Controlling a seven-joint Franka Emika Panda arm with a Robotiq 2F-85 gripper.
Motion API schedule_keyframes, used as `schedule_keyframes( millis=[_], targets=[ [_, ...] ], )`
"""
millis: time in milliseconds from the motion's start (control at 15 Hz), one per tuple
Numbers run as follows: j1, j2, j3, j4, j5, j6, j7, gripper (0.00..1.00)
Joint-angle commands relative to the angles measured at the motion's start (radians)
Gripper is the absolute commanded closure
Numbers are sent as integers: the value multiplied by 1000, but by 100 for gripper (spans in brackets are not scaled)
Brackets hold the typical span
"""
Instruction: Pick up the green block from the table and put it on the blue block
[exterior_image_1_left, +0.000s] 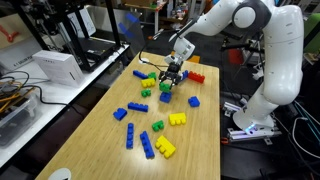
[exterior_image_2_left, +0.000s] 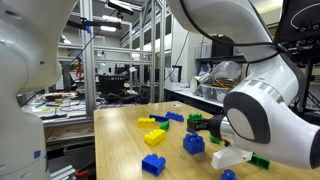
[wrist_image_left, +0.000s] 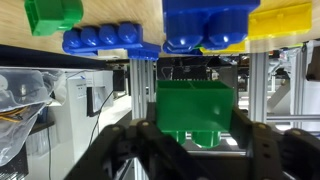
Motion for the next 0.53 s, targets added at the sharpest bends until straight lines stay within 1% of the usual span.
schedule_keyframes(
  millis=[0, 467],
  targets=[
    [-51, 33, 55, 23, -21, 31, 0, 55],
    [-100, 56, 144, 24, -61, 84, 0, 55]
  ],
)
